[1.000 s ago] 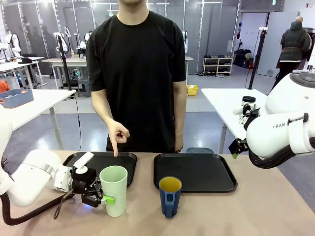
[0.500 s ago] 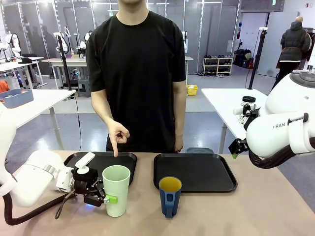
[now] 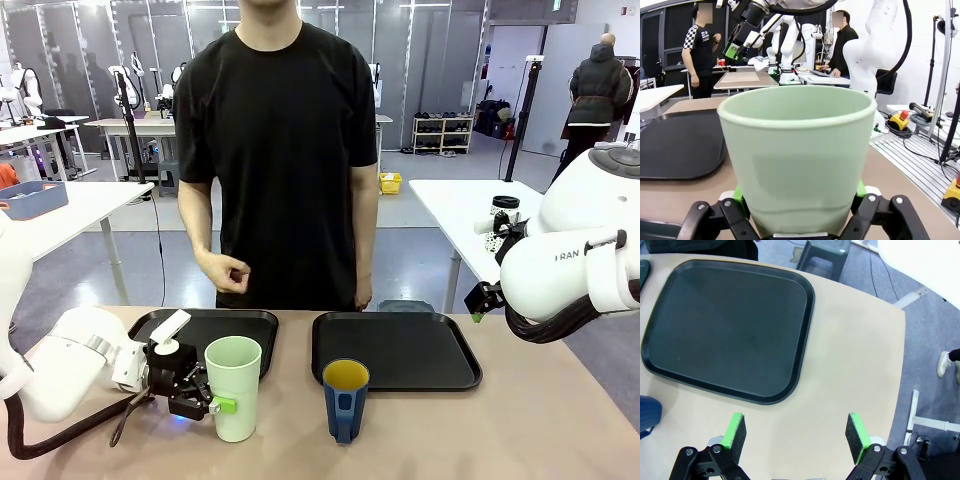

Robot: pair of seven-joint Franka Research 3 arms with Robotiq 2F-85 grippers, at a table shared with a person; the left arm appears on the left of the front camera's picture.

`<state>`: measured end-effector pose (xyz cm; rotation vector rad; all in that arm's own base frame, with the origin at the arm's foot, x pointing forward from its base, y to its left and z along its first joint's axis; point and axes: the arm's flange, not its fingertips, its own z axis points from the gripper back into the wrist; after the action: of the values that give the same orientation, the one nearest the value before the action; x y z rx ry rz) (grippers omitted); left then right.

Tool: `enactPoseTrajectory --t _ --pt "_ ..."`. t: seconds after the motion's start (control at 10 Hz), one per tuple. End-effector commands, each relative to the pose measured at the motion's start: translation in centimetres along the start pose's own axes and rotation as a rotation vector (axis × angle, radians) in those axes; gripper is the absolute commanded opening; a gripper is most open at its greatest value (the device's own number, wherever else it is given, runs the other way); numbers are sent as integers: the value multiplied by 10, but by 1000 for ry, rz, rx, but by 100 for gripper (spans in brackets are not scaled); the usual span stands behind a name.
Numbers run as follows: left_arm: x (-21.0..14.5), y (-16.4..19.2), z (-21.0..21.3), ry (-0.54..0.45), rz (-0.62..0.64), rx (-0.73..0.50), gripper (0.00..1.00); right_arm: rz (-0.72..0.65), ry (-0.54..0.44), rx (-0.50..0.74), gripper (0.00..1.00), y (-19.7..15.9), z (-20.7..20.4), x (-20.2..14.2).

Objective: Sort and store the cups by type.
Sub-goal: Pick up the Reusable plastic cup.

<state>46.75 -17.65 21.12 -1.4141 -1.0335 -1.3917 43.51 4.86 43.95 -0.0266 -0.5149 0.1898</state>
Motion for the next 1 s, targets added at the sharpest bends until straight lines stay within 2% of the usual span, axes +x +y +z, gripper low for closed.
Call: enactPoseTrajectory --t 0.0,0.4,0.7,0.9 --pt "-12 -3 2 -31 -55 10 16 0 1 1 100 0 -1 -2" --pt "18 -22 34 -86 -73 33 16 0 1 1 100 0 -1 -2" --pt "45 -37 59 -51 -115 58 16 0 1 1 100 0 -1 -2" --pt "48 -40 64 -46 -121 70 16 0 1 1 100 0 -1 -2"
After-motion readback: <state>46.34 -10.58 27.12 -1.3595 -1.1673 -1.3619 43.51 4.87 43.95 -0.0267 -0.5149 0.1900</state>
